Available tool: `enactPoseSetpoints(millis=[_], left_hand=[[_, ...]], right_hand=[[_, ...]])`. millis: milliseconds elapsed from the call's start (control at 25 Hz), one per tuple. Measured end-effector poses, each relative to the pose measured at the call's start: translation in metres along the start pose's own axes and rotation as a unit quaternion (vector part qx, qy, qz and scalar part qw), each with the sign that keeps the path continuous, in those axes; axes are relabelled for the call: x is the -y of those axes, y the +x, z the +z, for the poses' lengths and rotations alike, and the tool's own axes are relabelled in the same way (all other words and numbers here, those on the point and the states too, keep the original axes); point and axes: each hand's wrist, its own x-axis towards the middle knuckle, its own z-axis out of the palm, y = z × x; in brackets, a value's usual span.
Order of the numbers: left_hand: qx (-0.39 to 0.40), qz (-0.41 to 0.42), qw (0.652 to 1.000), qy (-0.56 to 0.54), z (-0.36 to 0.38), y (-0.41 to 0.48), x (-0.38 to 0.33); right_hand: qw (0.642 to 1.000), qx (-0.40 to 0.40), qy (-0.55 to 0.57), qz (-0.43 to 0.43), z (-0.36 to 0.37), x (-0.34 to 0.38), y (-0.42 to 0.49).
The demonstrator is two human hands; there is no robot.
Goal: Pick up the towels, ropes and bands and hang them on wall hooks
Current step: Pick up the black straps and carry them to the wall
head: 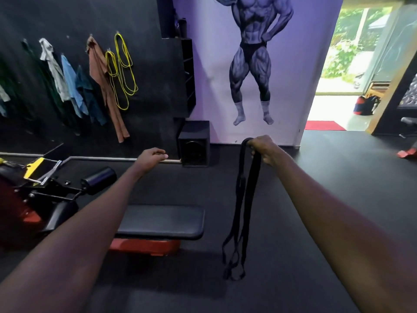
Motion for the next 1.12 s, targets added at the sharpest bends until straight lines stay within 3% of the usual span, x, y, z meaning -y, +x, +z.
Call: enactPoseSetpoints(millis=[400, 800, 1000, 1120], left_hand=[[-0.072, -0.044, 0.996, 0.026, -0.001, 0.210, 0.002], [-0.152, -0.088, 0.984, 0.030, -0.049, 0.410, 0.016], [-0.197, -0.072, 0.977, 0.037, -0.062, 0.505, 0.014], [-0.215, -0.088, 0.971, 0.051, -0.065, 0.571, 0.014]], right_hand=[[0.975, 0.143, -0.169, 0.026, 0.050, 0.046, 0.248], [0.970, 0.195, -0.136, -0.045, 0.141, 0.126, 0.477], [0.962, 0.241, -0.092, -0.085, 0.198, 0.166, 0.610], [0.955, 0.277, -0.075, -0.072, 0.240, 0.182, 0.694]])
